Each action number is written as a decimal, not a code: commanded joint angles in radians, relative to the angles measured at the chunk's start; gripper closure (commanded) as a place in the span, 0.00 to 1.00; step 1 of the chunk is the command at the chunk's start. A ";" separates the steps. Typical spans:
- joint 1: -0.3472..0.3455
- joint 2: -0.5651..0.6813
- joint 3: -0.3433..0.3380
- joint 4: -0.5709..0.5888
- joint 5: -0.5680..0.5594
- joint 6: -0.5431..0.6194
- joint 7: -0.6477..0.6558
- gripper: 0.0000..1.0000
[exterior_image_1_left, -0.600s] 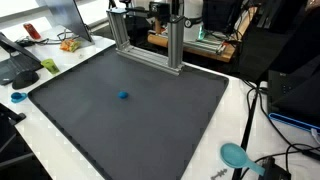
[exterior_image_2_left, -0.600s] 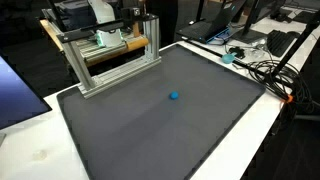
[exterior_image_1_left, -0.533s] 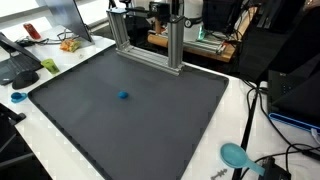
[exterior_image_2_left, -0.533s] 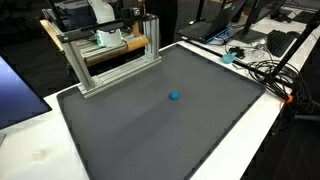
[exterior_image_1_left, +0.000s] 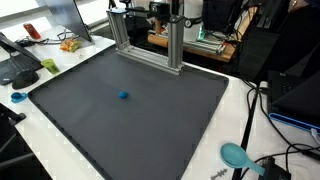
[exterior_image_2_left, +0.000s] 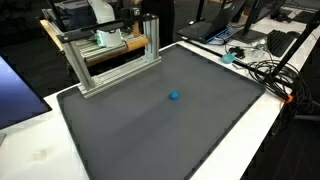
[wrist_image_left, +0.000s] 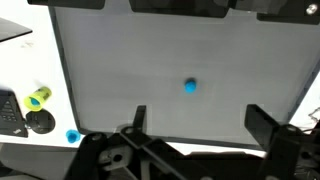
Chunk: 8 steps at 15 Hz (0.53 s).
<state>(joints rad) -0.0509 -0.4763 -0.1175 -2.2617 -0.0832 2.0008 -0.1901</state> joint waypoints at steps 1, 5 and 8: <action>-0.016 -0.027 0.034 -0.042 -0.044 0.011 0.050 0.00; 0.007 -0.054 0.094 -0.119 -0.043 0.015 0.119 0.00; 0.017 -0.060 0.137 -0.172 -0.043 0.034 0.182 0.00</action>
<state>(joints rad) -0.0445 -0.4983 -0.0101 -2.3653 -0.1056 2.0016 -0.0638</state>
